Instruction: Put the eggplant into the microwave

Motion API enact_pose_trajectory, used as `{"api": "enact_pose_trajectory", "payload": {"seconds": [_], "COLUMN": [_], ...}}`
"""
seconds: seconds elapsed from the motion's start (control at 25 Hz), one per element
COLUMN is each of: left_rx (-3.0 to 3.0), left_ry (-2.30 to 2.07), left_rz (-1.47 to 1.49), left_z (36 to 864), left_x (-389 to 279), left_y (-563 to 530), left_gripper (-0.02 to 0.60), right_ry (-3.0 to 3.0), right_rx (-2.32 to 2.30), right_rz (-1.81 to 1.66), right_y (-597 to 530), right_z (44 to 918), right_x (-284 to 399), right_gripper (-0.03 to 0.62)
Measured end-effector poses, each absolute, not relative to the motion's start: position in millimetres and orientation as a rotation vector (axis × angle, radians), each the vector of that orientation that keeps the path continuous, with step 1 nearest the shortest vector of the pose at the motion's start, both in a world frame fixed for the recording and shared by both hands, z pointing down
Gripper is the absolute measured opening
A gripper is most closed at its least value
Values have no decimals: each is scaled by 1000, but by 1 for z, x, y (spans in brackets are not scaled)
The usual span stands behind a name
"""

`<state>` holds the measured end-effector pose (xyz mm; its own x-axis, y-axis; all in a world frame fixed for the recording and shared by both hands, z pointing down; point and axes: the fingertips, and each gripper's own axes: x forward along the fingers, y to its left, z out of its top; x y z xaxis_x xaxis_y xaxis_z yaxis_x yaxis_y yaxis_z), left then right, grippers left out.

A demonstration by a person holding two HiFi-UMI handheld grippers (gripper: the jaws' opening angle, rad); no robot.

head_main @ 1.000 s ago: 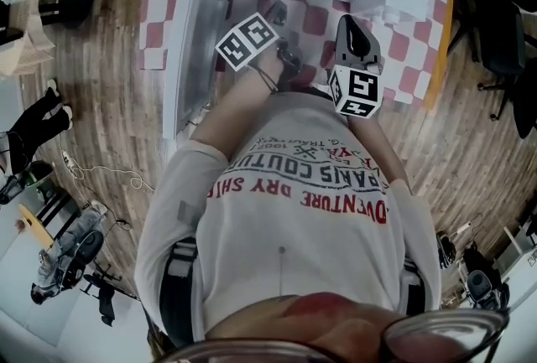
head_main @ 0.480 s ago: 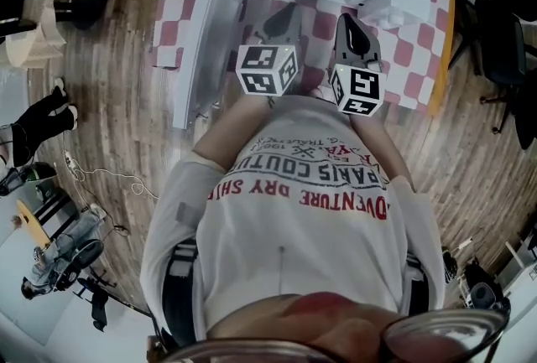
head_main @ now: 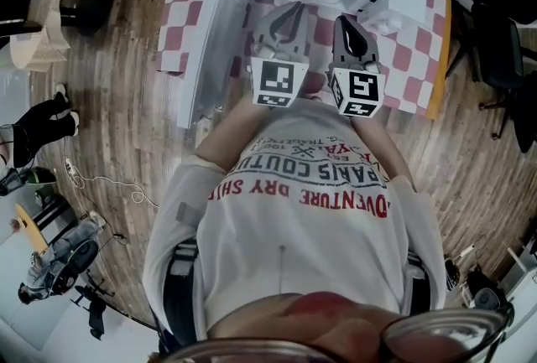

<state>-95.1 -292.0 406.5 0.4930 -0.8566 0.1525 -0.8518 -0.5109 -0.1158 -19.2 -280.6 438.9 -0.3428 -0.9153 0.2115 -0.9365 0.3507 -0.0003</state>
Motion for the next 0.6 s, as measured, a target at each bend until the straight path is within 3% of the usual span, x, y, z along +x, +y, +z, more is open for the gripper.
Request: {"api": "enact_pose_trajectory", "payload": {"seconds": [0.6], "left_rx": [-2754], "left_ry": [1520], "left_rz": [-242], "left_z": [410], "left_x": [-90], "left_y": [-298], "left_gripper": [34], "right_ry": [-2393], "right_rx": [1670], "right_rz": [160], "right_y": [-282], "right_z": [443], "right_x": [-14], "right_gripper": [26]}}
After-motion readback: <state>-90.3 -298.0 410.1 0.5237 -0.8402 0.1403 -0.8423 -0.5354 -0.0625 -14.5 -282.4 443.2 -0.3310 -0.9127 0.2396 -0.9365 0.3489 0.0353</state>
